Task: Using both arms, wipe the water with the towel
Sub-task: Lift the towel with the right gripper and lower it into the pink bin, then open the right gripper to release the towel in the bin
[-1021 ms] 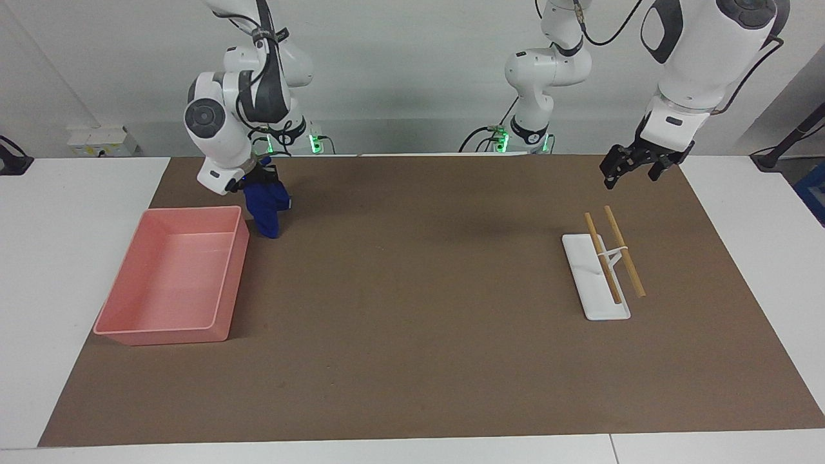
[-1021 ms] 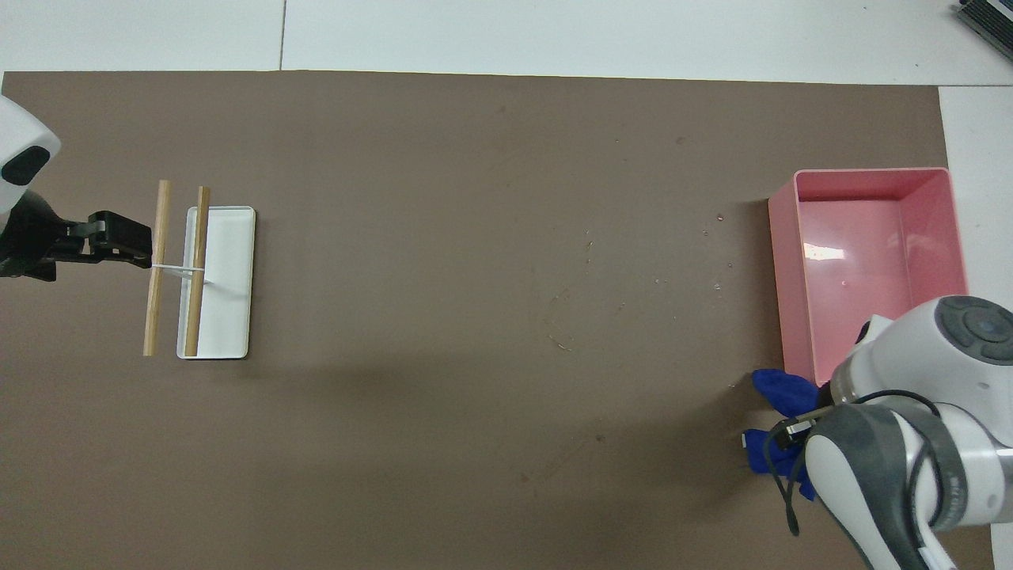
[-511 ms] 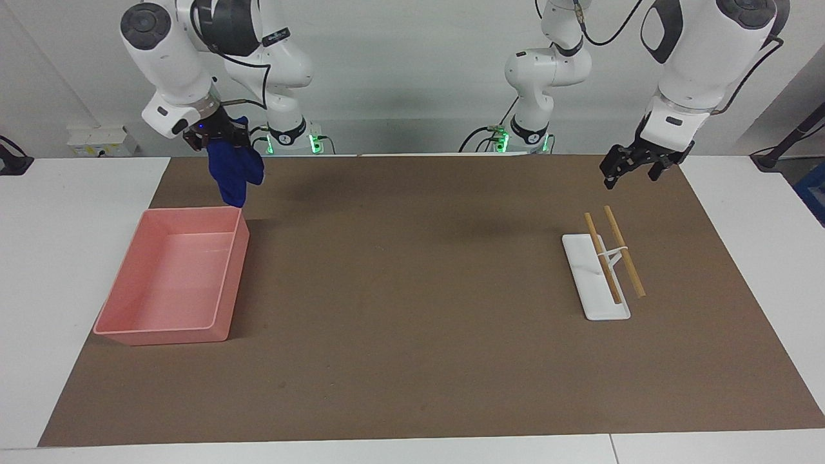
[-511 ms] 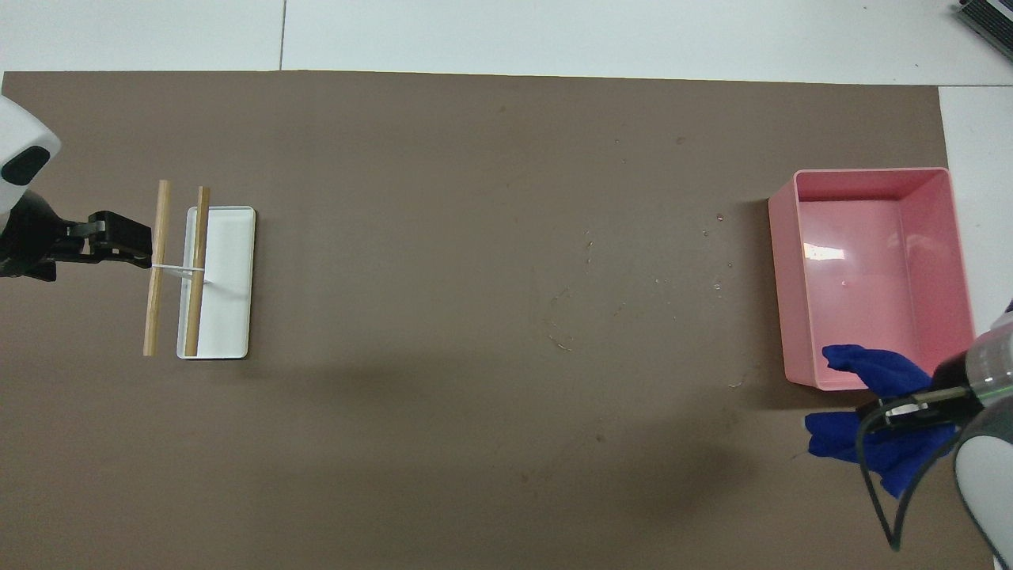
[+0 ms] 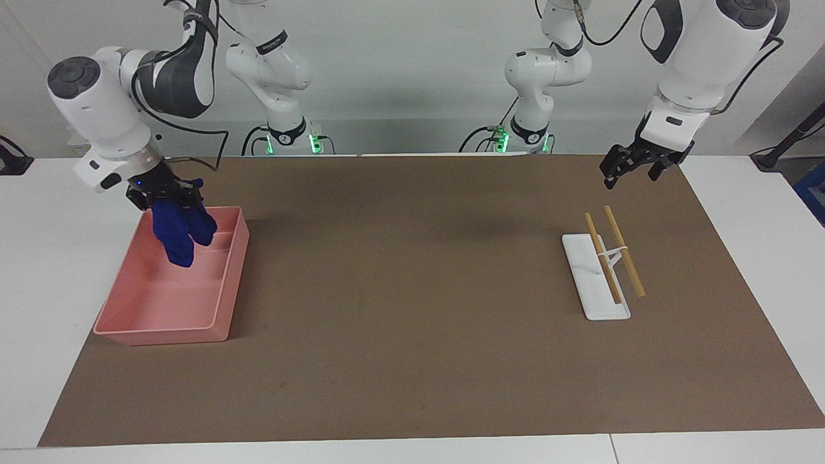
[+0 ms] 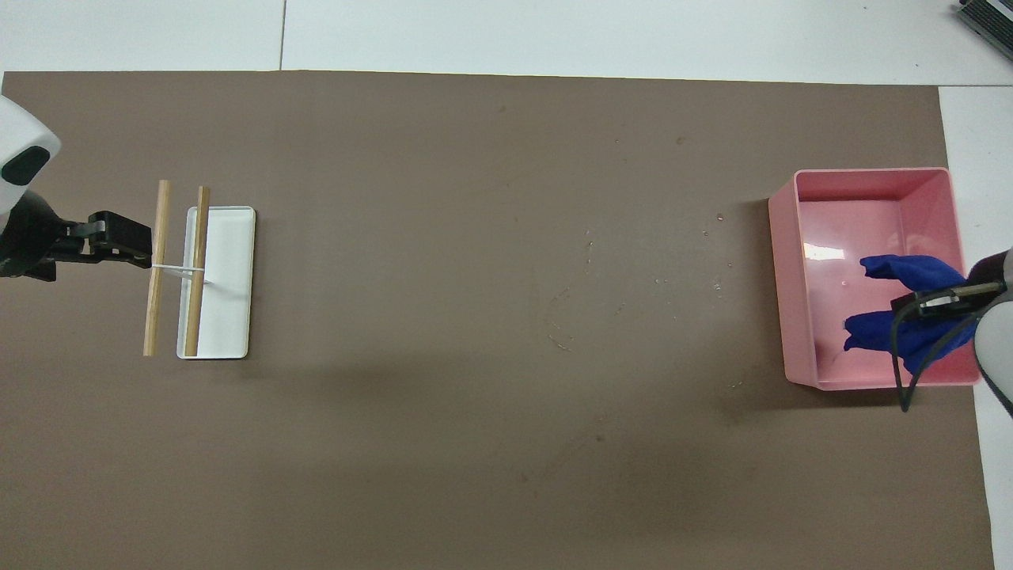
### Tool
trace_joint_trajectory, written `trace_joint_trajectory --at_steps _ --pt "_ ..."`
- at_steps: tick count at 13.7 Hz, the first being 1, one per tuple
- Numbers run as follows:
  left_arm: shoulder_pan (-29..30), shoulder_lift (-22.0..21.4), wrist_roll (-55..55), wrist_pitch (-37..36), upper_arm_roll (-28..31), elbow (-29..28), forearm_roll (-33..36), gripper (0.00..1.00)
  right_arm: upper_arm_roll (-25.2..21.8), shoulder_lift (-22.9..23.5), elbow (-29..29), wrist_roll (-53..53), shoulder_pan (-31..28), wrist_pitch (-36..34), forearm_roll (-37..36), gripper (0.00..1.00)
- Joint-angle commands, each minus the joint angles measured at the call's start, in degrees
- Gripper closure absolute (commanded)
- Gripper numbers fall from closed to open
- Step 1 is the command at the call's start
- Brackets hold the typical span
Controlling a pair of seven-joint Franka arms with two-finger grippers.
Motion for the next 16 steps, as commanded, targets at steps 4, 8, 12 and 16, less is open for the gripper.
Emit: trace_joint_trajectory --at_steps 4,8,12,16 --pt "0.34 -1.28 0.13 0.32 0.09 -1.31 -0.64 0.0 0.66 9.0 0.06 1.94 -3.09 3.26 -4.63 1.0" --pt "0.34 -1.28 0.13 0.41 0.09 -1.31 -0.64 0.0 0.66 8.91 -0.94 2.2 -3.36 6.53 -5.43 0.0" --pt "0.34 -1.28 0.13 0.41 0.09 -1.31 -0.64 0.0 1.54 6.54 1.79 5.54 -2.31 6.18 -3.24 0.0" --pt "0.34 -1.28 0.13 0.41 0.09 -1.31 -0.64 0.0 6.09 -0.31 3.37 10.8 -1.51 3.91 3.0 0.0"
